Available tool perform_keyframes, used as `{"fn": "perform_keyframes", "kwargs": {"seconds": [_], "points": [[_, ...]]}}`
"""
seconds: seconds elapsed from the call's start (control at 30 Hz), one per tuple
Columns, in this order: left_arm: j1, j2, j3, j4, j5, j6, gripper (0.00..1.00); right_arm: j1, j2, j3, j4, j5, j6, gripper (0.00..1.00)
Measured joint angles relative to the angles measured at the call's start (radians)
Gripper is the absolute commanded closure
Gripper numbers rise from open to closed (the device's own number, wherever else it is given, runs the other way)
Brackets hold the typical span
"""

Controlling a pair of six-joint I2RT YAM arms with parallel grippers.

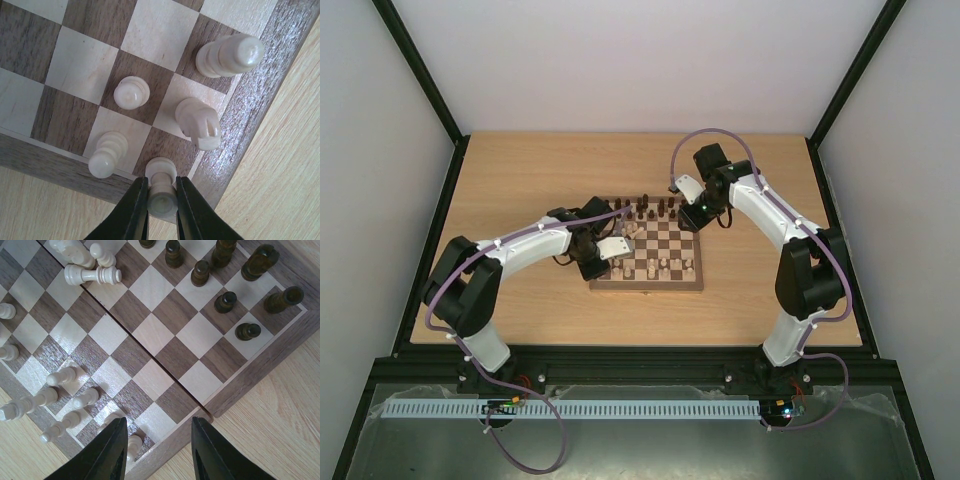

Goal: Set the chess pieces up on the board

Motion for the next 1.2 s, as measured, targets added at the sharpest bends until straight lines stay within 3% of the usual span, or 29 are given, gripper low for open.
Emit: {"fn": "perform_keyframes", "kwargs": {"seconds": [0.47,0.8,1.2], "points": [[0.003,-0.007,0.0,-0.012,0.003,0.006,0.63,0.0,0.003,0.0,0.001,0.0,0.0,0.64],[0.05,-0.15,0.063,-0.074,0.06,0.034,0.62,0.0,0.005,0.0,0.001,0.0,0.0,0.64],[0.098,0.184,0.359,-0.015,0.145,-0.113,0.61,0.0,0.023,0.031,-0.001,0.0,-0.001,0.64]]}}
